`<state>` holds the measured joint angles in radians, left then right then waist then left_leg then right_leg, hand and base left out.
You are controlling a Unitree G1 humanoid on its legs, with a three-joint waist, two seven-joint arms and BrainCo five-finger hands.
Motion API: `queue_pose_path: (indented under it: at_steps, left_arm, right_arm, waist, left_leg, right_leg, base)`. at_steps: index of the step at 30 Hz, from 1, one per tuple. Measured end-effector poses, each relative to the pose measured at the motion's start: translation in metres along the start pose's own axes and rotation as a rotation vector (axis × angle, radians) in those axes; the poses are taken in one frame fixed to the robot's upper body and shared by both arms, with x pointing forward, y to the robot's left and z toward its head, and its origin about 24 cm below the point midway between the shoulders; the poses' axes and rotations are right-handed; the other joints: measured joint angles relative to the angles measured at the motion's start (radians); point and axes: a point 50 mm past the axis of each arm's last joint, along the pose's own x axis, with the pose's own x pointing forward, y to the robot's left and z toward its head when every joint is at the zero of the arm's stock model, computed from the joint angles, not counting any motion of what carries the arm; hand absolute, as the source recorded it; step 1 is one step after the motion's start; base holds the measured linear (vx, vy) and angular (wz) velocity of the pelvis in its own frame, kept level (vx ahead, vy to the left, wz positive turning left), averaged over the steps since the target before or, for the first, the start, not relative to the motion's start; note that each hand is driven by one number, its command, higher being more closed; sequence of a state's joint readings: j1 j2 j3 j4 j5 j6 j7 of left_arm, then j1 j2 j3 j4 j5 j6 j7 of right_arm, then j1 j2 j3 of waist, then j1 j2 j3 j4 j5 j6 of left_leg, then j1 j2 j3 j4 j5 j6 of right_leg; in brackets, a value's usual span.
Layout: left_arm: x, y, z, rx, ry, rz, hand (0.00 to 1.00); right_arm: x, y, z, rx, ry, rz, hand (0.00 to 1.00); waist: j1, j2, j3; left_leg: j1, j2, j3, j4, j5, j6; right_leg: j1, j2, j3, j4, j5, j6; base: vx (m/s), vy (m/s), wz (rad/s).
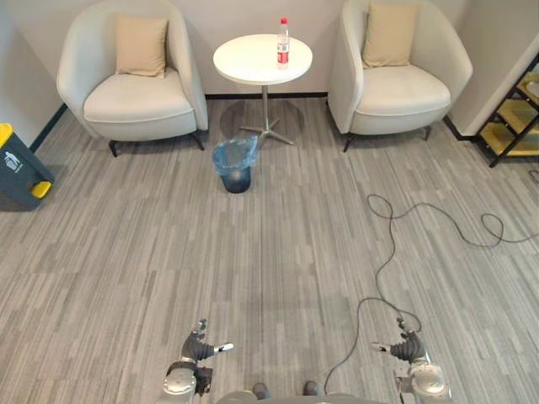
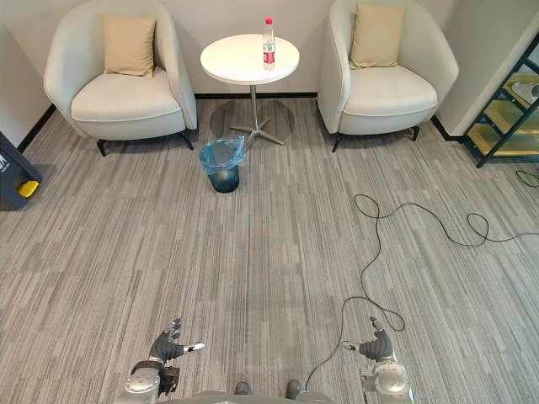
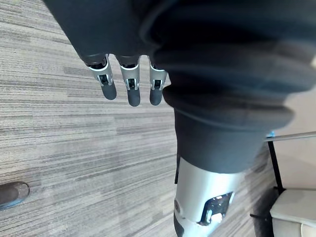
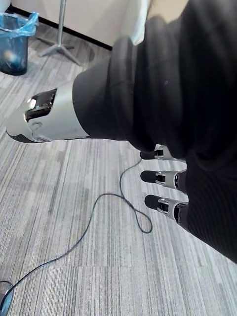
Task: Gather rubbish on tea table into small bin, then transfer packed bag to large trash can.
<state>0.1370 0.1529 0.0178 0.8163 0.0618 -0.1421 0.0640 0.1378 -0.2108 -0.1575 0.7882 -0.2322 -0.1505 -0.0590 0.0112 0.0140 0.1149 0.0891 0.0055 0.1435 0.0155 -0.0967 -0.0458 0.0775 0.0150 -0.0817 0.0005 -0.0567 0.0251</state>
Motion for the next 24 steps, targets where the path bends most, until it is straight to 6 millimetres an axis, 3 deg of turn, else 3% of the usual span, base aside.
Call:
queue_pose_path:
  at_steps: [18, 24]
  left_arm:
    - [-0.003, 0.014, -0.006, -0.023, 0.017, 0.054, 0.00]
    - [-0.003, 0.013, -0.006, -0.026, 0.019, 0.053, 0.00]
  right_arm:
    - [-0.001, -0.011, -0.008, 0.045, 0.035, -0.039, 0.00]
    - [0.004, -0.012, 0.001, 0.091, 0.019, -0.055, 0.00]
  waist:
    - [-0.002, 0.004, 0.002]
    - [-0.006, 0.014, 0.007]
  left_leg:
    - [0.004, 0.006, 0.013, 0.048, -0.017, -0.023]
    - [-0.077, 0.019, 0.055, 0.118, -0.065, 0.040]
  right_leg:
    - [0.002, -0.005, -0.008, 0.048, -0.017, 0.023]
    - [-0.077, -0.002, -0.007, 0.090, -0.040, -0.008]
  base:
    - [-0.01, -0.008, 0.00]
    - [-0.08, 0.011, -0.09]
